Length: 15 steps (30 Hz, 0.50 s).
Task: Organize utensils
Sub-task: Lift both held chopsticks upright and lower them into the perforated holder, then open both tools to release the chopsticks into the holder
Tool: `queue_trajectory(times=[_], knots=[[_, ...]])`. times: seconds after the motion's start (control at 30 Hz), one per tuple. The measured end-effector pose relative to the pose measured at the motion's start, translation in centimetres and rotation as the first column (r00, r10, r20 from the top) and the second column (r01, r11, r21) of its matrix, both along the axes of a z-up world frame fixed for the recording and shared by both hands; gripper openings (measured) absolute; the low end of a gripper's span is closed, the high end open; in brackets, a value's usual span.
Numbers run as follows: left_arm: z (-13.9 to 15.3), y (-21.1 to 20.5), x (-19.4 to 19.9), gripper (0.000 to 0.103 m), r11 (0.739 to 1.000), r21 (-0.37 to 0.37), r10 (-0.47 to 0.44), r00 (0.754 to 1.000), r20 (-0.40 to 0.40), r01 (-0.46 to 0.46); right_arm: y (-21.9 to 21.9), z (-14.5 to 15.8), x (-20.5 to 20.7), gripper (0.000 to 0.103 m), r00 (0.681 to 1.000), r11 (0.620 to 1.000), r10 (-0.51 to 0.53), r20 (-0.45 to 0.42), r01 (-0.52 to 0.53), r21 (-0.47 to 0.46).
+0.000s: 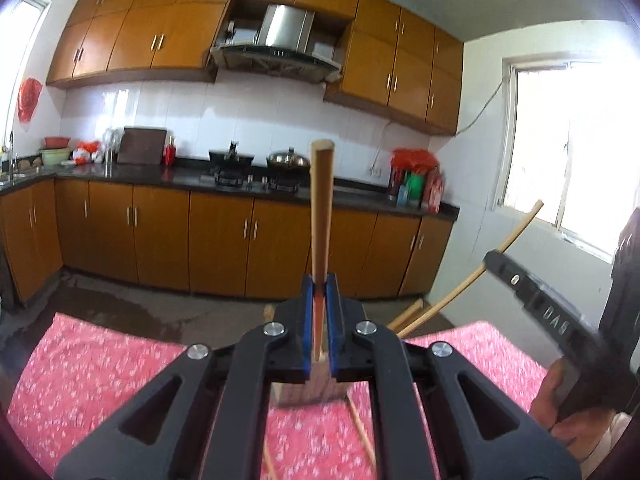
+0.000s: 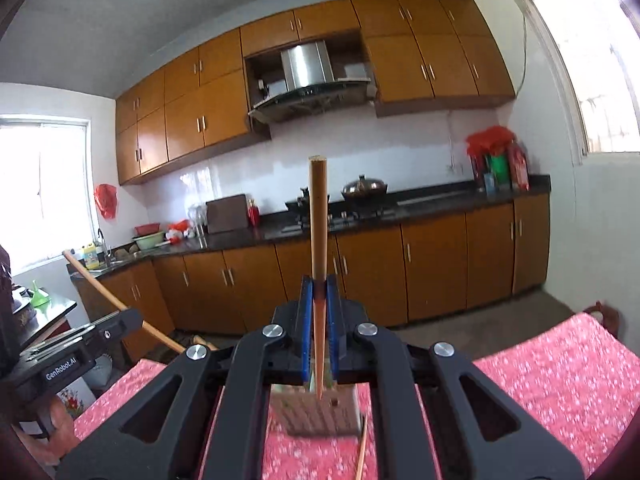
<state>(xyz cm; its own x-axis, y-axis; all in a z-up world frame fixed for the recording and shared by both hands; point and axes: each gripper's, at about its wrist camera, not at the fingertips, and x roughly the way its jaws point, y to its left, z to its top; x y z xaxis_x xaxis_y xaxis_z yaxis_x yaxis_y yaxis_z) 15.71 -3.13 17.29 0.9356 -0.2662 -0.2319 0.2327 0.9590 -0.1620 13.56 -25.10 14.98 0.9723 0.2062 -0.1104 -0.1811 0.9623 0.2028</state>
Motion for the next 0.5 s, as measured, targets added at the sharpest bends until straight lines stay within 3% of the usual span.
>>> queue_trajectory(times=[0.2,0.5], knots=[[-0.6,-1.3,3.8,0.008,1.000,0.006,0.019,1.000,-0.021,-0.018,1.2,-1.2,3.3,0.008,1.000,1.000,-0.014,0.002,0.014,-0.017],[-4.1,-1.4,8.5,0.008,1.000,-0.006,0.022,0.995,-0.097,-0.023,1.8,-4.7,7.0,0.008,0.993,1.000,0.006,-0.121,-0.009,-0.025]])
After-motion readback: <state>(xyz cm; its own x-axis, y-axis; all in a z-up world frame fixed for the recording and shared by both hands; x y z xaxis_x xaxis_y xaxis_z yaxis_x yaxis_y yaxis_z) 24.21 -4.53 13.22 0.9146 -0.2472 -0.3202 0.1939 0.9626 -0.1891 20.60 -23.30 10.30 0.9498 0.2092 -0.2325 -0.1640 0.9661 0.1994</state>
